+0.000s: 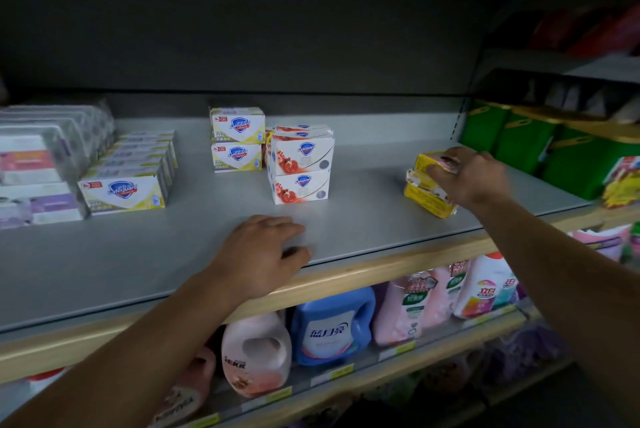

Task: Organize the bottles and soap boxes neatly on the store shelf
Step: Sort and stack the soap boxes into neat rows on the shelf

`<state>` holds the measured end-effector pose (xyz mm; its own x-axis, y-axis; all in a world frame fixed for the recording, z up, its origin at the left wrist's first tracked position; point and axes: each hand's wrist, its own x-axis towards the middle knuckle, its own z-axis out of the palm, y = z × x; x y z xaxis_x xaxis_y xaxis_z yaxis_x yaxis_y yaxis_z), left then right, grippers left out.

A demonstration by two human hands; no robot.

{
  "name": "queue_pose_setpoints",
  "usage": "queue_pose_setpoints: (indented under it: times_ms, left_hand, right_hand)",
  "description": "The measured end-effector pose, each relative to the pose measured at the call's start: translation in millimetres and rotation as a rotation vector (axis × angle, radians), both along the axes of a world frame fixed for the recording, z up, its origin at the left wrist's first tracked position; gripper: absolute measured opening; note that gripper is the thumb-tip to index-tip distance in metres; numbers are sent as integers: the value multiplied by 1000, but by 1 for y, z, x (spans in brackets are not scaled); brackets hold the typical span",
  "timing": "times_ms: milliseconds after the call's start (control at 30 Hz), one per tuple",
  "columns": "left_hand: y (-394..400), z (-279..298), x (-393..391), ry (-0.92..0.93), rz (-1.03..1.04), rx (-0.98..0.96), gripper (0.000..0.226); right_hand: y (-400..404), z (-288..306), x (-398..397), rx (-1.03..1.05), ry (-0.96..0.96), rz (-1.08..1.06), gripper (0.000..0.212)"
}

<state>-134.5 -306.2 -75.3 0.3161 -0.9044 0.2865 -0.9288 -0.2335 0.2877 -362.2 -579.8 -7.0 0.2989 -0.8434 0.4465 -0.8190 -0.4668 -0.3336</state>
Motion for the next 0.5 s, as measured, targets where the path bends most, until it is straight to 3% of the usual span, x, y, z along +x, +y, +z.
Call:
queue_pose_setpoints:
  times_ms: [233,333,500]
  left_hand:
    - [3,3,-2,18,-1,42,72]
    - [5,6,-1,47,-18,36,57]
    - [21,23,15,204,-35,-41,43]
  right_hand:
    - [4,0,2,-21,109,-22,64]
    - [12,4,7,-55,151,-52,64]
    - [45,25,38,-133,-45,166,60]
